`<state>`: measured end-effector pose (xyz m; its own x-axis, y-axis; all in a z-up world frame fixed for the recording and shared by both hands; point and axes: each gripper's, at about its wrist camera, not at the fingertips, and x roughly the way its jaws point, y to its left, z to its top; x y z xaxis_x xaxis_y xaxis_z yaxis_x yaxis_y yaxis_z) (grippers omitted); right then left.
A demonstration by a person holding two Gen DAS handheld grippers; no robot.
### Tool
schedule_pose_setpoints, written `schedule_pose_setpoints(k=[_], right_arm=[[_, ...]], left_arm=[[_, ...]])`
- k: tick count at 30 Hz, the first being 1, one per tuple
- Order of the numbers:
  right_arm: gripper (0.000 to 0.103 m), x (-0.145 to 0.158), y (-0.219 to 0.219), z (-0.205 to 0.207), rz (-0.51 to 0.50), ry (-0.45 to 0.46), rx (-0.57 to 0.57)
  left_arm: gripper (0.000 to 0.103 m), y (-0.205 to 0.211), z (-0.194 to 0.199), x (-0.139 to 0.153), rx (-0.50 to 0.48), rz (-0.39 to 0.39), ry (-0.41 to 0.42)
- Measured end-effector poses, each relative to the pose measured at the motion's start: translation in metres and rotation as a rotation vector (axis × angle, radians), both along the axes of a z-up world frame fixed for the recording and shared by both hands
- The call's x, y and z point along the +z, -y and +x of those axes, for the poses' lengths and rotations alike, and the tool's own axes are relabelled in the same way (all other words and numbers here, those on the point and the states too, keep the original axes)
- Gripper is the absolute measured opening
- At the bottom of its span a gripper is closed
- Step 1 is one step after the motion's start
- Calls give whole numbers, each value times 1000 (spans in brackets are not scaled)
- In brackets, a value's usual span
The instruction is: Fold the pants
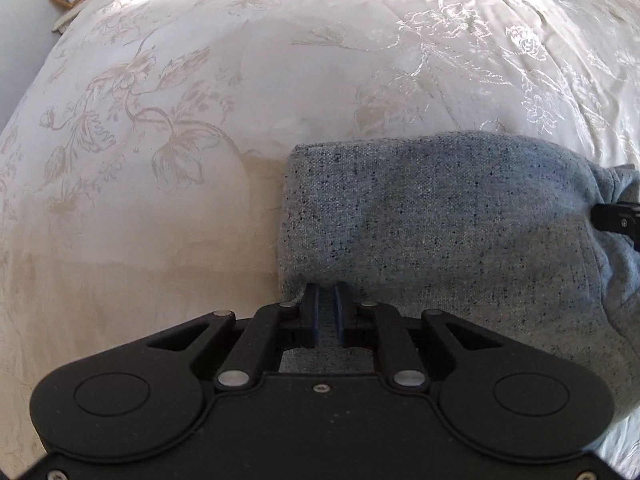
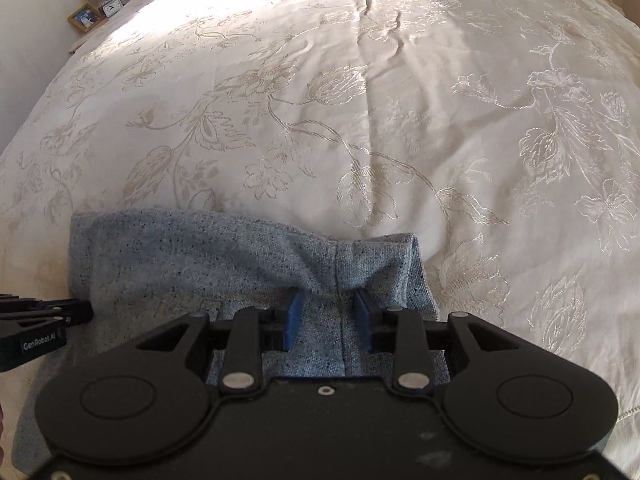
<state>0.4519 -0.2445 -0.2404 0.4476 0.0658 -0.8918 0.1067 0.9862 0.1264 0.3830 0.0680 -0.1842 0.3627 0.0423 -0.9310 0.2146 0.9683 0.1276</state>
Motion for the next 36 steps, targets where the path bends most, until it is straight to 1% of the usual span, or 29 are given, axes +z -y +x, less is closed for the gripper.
schedule_pose_setpoints(k=[2,4,7,8,10,12,13,15,18,20,24,29,30,32,36], right_arm=[[34,-2,-2,2,-16,1,13],[34,0,0,1,-14,4,21],[34,6,6,-2,8,9,32],[33,10,10,-5,23,16,29],[32,20,20,-14,50,38,5],[32,30,28,-28,53,67,-26],[32,35,33,-36,47,83,-40],[33,43,41,-52,35,116,-59],[33,51,51,-75,29,148,-66],[33,51,58,-86,38,141,-61],[33,41,69,-93,94,87,-76],[34,29,71,-88,144,35,-69],[34,27,70,-86,154,30,-63],[38,20,69,-82,160,6,-62],[39,11,72,-76,178,-15,-75]], left_arm=[[17,6,-2,-1,-19,28,10],[16,8,-2,2,-23,38,14],[16,1,-7,16,-7,-5,14],[19,-3,-9,21,-2,-27,14],[21,-14,-14,33,5,-66,14],[34,-22,-23,42,21,-65,31],[43,-26,-26,45,30,-59,43],[45,-33,-30,49,41,-63,55],[45,-41,-34,49,49,-100,28],[45,-43,-36,49,52,-121,15],[45,-39,-40,47,47,-145,-7],[46,-30,-40,39,23,-141,-35],[46,-29,-40,37,20,-142,-38],[55,-27,-39,33,12,-136,-42],[56,-23,-35,20,1,-120,-70]])
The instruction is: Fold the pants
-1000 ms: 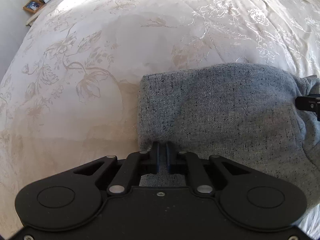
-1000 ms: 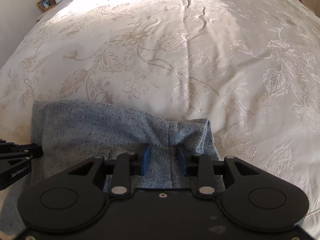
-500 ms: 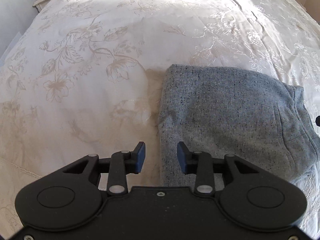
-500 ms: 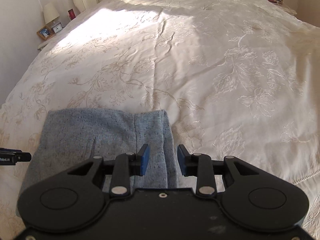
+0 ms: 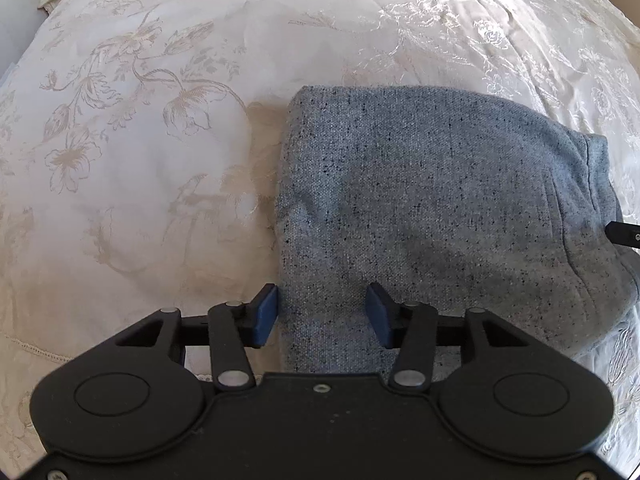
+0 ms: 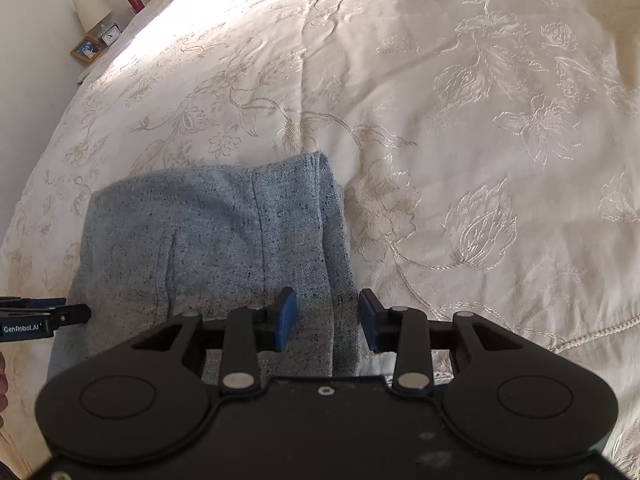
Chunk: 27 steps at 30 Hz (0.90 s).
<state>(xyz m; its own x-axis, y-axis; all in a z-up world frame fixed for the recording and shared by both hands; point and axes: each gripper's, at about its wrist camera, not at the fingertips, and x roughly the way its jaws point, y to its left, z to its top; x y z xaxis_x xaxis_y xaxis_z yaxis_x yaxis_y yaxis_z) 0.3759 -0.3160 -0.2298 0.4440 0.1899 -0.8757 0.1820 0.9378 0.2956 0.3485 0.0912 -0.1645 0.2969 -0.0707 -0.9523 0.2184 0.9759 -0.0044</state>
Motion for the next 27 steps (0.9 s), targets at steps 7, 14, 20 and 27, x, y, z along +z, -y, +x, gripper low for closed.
schedule_pose_setpoints(k=[7,14,20,27], right_arm=[[41,15,2,-1,-52,18,-14],[41,40,-9,-18,-109,88,23],[41,13,0,-5,-21,11,-4],[45,-24,20,15,177,-28,-30]], left_arm=[[56,-4,-3,16,52,5,32],[56,-11,-26,40,75,-19,78],[56,-9,-14,20,25,12,65],[62,-13,0,-9,-6,-52,26]])
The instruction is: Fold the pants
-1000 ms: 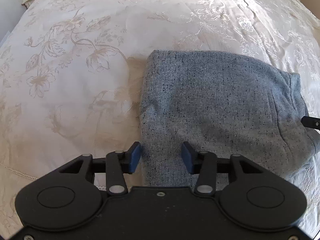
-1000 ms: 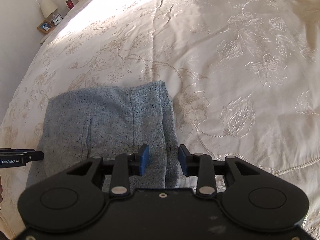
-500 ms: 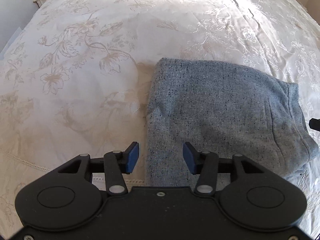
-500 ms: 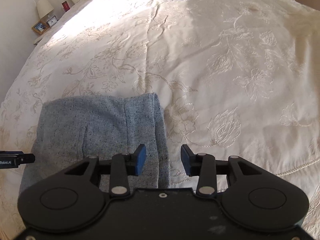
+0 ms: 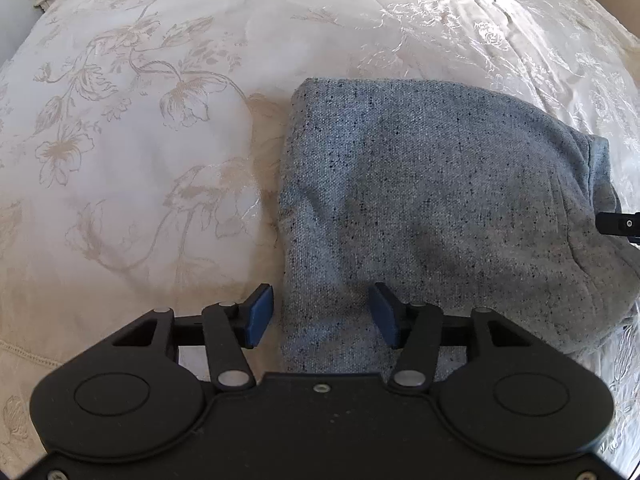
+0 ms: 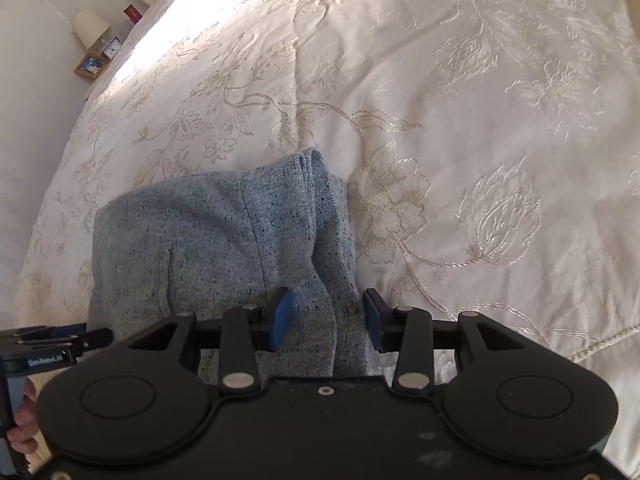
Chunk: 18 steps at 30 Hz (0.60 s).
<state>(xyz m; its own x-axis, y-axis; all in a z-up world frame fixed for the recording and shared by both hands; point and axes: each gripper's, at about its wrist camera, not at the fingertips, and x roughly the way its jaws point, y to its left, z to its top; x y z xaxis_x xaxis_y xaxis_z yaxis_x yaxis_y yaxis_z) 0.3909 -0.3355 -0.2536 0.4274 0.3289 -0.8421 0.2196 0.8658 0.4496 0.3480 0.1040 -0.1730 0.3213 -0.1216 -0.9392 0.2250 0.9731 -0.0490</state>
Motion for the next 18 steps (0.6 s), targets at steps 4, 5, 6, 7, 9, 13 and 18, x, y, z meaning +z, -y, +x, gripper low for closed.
schedule_pose_setpoints(k=[4,5,6,7,9,13,18], right_arm=[[45,-10,7,2,66,10,-14],[45,-12,7,2,69,18,-13],[45,-13,6,1,68,27,-14],[45,-15,6,1,64,34,-17],[45,-16,3,1,54,28,-27],[36,-12,5,6,96,-17,-72],[23,27,-22,-4,-59,71,15]], left_arm=[[74,-10,7,-8,32,-71,-13],[77,-13,9,-11,47,-96,-23],[79,-17,12,-14,66,-129,-37],[83,-20,14,-16,81,-157,-49],[86,-21,17,-19,107,-186,-67],[37,-15,15,-10,87,-245,-77],[10,-12,2,25,99,-164,26]])
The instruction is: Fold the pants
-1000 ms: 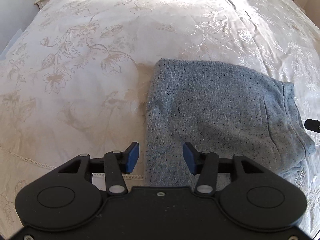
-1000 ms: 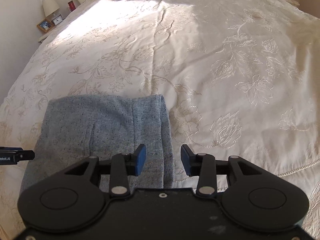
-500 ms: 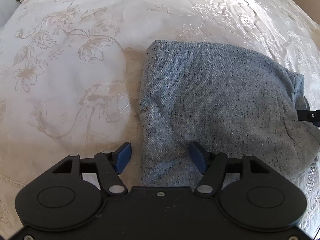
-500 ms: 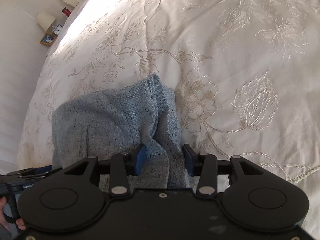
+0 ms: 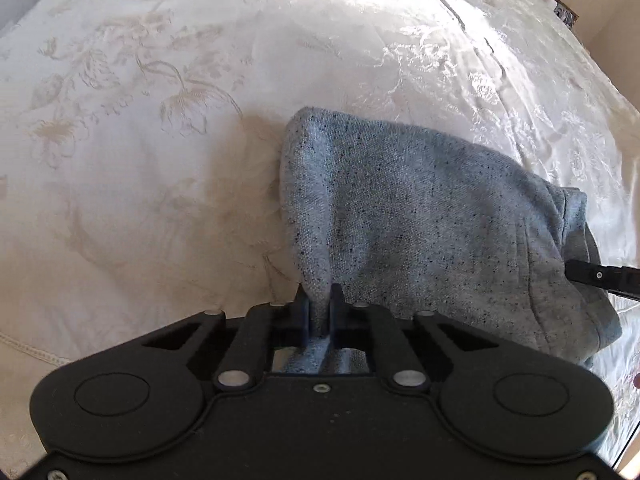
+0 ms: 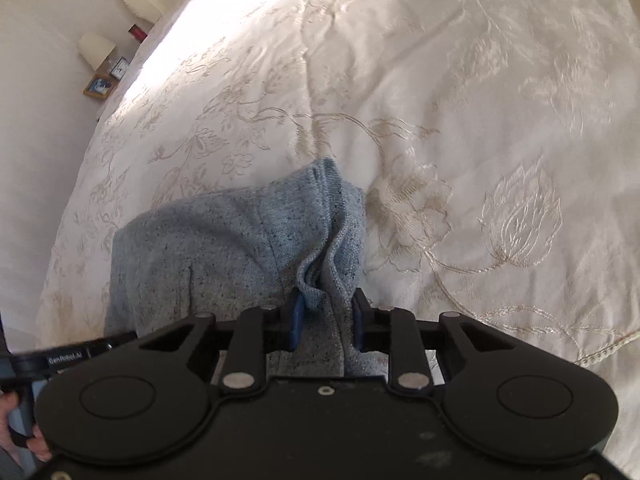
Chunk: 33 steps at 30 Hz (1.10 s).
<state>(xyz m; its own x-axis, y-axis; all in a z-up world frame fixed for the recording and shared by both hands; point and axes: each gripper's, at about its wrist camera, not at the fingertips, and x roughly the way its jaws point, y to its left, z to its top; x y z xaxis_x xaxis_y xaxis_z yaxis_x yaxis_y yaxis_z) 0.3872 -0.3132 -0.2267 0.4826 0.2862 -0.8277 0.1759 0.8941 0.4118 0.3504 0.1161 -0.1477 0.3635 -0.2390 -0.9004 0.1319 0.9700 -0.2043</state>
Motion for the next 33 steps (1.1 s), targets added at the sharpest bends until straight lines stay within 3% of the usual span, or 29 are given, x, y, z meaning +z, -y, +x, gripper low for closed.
schedule_pose_setpoints(k=[3,7,10,18,20,23,26,28,33], right_arm=[[21,28,-14,-6,-42,53,18],[21,60,-39,-7,-28,88,49],[21,74,-69,-3,-14,97,97],[20,72,-180,43,54,109,190],[22,61,-203,56,25,92,182],[23,47,-230,69,-127,19,143],[25,54,-246,63,-242,28,125],[25,66,-254,52,-272,44,120],[27,98,-272,17,-346,89,111]], left_arm=[[10,-11,-7,24,26,-26,25],[9,-31,-16,52,35,48,79],[9,-64,-18,69,77,63,102],[10,-162,2,64,199,95,93],[26,-177,12,47,216,165,73],[21,-198,19,27,314,300,47],[21,-219,15,25,350,234,12],[21,-221,11,30,318,203,10],[22,-204,-10,56,216,208,48]])
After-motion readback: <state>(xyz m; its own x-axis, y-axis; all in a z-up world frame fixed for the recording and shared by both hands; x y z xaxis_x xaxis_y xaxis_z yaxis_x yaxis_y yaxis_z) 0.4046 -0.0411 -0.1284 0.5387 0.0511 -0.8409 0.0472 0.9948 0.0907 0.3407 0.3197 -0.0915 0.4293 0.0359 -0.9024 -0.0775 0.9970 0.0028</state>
